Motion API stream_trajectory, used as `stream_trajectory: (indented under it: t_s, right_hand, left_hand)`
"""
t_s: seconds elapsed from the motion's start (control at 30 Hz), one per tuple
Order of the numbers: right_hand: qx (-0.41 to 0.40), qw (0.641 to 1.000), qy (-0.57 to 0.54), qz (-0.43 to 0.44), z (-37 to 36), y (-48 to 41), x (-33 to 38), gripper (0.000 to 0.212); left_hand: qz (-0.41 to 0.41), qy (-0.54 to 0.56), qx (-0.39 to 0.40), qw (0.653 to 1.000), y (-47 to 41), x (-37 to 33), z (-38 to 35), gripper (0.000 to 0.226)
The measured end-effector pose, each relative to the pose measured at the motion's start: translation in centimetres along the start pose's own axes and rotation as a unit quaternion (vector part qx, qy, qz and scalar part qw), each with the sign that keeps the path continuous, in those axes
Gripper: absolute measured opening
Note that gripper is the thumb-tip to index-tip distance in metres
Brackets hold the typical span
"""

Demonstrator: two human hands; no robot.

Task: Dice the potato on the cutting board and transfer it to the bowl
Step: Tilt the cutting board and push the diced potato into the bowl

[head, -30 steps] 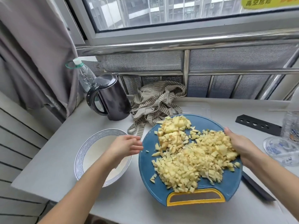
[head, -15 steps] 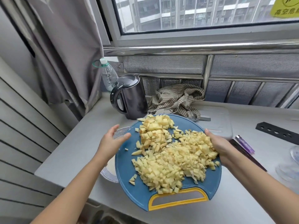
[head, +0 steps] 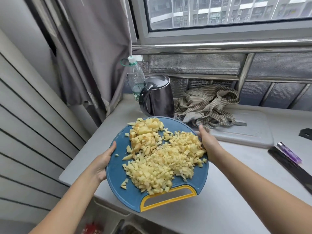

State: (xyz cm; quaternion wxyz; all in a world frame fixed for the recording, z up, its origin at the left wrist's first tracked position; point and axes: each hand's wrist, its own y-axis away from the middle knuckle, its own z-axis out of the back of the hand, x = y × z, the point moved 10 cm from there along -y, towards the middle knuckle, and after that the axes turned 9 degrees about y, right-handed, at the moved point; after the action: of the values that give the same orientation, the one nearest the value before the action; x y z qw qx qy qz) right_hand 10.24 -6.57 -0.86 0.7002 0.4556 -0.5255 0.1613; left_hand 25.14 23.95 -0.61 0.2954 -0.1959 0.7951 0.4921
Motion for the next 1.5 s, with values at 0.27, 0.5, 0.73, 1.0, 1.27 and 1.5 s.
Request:
stream_trajectory:
  t_s: [0.27, 0.5, 0.73, 1.0, 1.27, 1.5]
  right_hand:
    - [0.098, 0.919, 0.281, 0.260, -9.1, -0.2, 5.3, 0.042]
    - [0.181, 0.838, 0.417, 0.302, -15.5, -2.2, 6.2, 0.054]
    - [0.181, 0.838, 0.414, 0.307, -17.2, -2.4, 5.1, 0.058]
    - [0.173, 0.827, 0.415, 0.336, -17.1, -2.6, 4.7, 0.045]
    - [0.135, 0.816, 0.426, 0.368, -15.6, -1.3, 2.7, 0.041]
    - [0.130, 0.813, 0.413, 0.389, -14.8, 0.5, 0.5, 0.050]
  left_hand:
    - [-0.033, 0.025, -0.031, 0.999, -0.2, -4.5, 7.1, 0.050]
    - [-0.028, 0.013, -0.040, 0.999, -1.8, -6.8, 9.4, 0.055]
    - [0.009, -0.057, -0.065, 0.996, -2.5, -8.9, 9.7, 0.048]
    - [-0.010, -0.083, -0.075, 0.994, -2.9, -10.3, 7.7, 0.047]
    - [-0.013, -0.084, -0.062, 0.994, -2.4, -10.8, 8.4, 0.052]
    - [-0.011, -0.080, -0.054, 0.995, -1.8, -9.9, 9.0, 0.044]
